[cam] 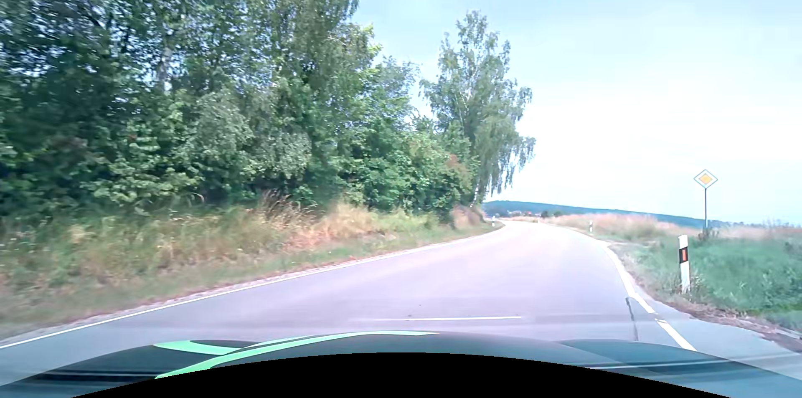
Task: Follow the waypoints while adhering to traffic rules and regulations
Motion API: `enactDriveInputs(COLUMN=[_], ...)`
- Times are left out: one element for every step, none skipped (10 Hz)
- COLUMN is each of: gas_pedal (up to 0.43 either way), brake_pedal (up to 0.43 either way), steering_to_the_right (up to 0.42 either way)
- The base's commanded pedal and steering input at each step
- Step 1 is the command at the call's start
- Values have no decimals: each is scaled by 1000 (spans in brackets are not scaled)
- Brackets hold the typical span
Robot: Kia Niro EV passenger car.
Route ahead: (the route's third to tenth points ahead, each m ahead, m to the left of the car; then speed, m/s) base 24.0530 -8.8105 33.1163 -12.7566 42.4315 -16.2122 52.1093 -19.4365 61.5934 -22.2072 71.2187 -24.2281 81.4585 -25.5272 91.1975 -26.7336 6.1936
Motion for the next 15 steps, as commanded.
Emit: enactDriveInputs(gas_pedal=[189,189,197,197,228,260,268,280,287,299,311,311,311,319,319], brake_pedal=[0,0,0,0,0,0,0,0,0,0,0,0,0,0,0], steering_to_the_right=[304,286,265,252,233,212,195,176,158,136,117,96,81,69,57])
